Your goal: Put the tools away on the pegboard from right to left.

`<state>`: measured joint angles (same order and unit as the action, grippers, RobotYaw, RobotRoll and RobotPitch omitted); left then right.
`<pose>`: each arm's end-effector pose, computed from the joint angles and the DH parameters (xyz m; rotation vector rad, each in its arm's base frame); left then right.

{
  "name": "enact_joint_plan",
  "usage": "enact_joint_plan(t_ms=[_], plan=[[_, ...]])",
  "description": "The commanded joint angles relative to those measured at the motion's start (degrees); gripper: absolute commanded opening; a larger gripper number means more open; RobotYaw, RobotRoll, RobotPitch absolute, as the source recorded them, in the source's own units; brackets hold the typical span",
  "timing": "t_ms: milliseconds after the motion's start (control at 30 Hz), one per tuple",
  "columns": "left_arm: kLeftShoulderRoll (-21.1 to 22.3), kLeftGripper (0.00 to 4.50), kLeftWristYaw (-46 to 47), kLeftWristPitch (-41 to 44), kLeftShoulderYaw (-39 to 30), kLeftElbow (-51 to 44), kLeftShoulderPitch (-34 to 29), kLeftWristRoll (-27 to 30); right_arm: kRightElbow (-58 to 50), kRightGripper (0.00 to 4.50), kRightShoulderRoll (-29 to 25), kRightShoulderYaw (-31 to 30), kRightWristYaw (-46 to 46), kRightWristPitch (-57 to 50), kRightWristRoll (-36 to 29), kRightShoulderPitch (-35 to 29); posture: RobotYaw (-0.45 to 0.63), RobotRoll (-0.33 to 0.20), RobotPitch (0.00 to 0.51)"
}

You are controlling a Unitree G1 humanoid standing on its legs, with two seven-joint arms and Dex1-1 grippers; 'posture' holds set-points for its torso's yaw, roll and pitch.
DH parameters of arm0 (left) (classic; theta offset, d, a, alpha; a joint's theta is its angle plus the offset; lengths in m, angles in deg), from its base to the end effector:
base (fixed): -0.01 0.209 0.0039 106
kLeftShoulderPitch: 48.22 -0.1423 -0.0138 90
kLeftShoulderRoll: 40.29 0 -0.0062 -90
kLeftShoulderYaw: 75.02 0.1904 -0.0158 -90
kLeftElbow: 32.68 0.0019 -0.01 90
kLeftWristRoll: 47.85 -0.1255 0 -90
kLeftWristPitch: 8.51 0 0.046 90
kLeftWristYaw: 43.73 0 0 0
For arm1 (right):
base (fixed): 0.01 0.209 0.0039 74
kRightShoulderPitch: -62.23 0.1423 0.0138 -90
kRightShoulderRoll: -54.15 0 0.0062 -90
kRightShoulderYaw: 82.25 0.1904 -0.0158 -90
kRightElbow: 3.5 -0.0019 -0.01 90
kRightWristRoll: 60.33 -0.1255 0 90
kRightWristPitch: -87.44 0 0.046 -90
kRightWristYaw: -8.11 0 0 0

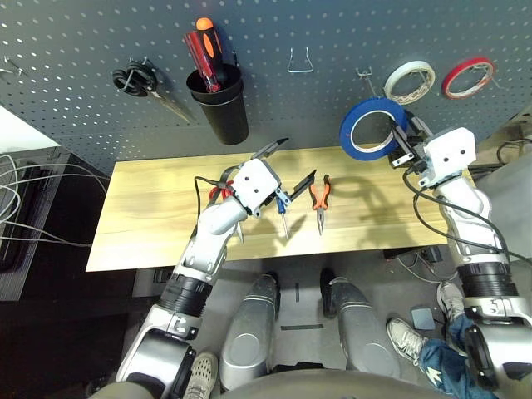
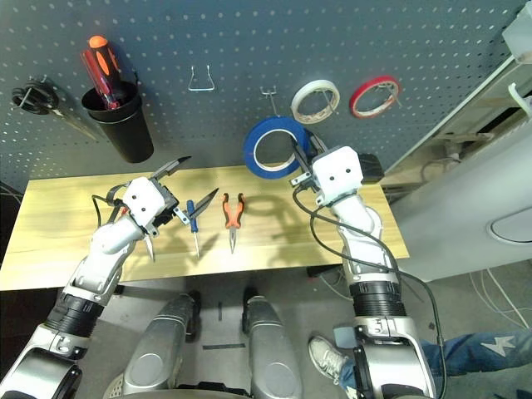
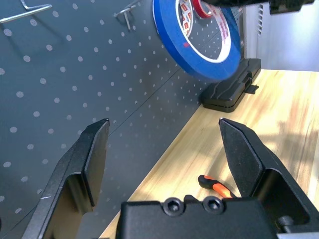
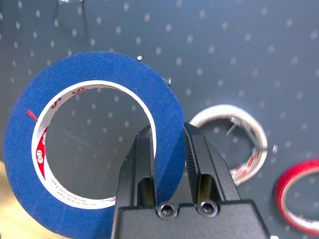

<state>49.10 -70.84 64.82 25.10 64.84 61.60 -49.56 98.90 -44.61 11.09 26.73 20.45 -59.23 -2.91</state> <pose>0.2505 0.1517 0.0984 0.4202 -0.4017 -0.7100 0.2637 -0.2220 0.1375 -0.5348 -0.5537 0.3201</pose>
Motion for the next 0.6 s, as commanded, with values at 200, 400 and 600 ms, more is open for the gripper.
enact_joint_plan(t_ms=[200,400,600], plan=[[-0.10,4.50,-0.64,-1.05,0.29,1.93,-0.71,0.12,-2.22,0.72,0.59,-2.28,2.53,-0.06,-0.23,-0.30,0.10,0.000,0.254],[0.00,4.50,-0.61,-1.29,0.21,2.19,-0.88,0.09,-4.53,0.72,1.36,-2.23,2.08,0.36,-0.08,-1.69,0.10,0.000,0.257],[-0.02,4.50,-0.69,-1.37,0.20,2.54,-0.72,0.15,-3.46,0.72,1.36,0.56,-2.66,0.83,0.90,1.84,0.10,0.000,0.257]])
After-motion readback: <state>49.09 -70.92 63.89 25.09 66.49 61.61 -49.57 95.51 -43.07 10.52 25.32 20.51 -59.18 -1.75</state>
